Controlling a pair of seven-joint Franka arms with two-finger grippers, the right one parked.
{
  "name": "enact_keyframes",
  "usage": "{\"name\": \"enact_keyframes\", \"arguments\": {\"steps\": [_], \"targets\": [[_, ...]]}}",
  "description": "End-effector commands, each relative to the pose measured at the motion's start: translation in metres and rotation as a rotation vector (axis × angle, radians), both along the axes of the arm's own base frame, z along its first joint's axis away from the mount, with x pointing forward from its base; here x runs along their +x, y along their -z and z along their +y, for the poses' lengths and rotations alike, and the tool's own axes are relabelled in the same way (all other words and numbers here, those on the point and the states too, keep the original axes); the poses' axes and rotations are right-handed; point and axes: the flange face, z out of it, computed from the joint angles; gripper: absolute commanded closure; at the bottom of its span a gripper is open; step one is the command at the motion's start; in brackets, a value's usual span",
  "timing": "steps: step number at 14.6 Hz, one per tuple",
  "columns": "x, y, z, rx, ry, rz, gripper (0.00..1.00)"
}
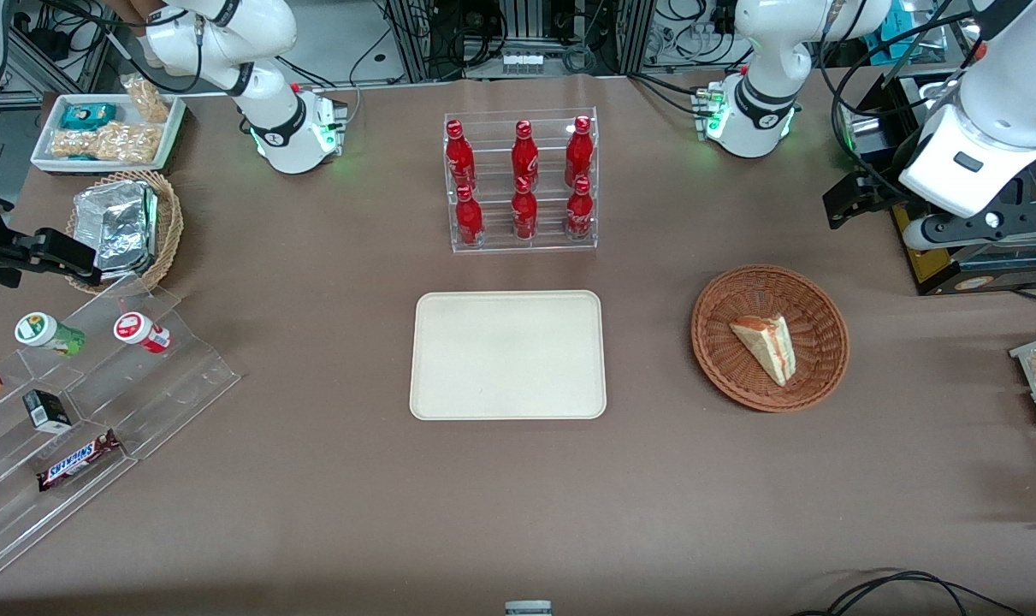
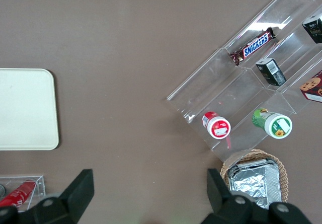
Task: Place sandwich from basket to tray
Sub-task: 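Lower the open left gripper over the sandwich in the woven basket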
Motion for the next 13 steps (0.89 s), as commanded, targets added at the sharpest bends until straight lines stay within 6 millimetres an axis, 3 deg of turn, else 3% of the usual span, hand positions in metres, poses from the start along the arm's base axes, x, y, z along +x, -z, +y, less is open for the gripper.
{"name": "enact_keyframes", "arguments": {"steps": [1,3,4,10,13], "targets": [[-0.001,0.001,-0.001,0.01,0.011,-0.006,0.0],[0.004,0.01,-0.003,0.016,0.013,-0.01,0.0],[0.004,0.025,-0.003,0.017,0.01,-0.006,0.0],[0.007,0.184,-0.009,-0.001,-0.155,-0.097,0.0],[-0.005,0.246,-0.007,-0.017,-0.251,-0.138,0.0]]}}
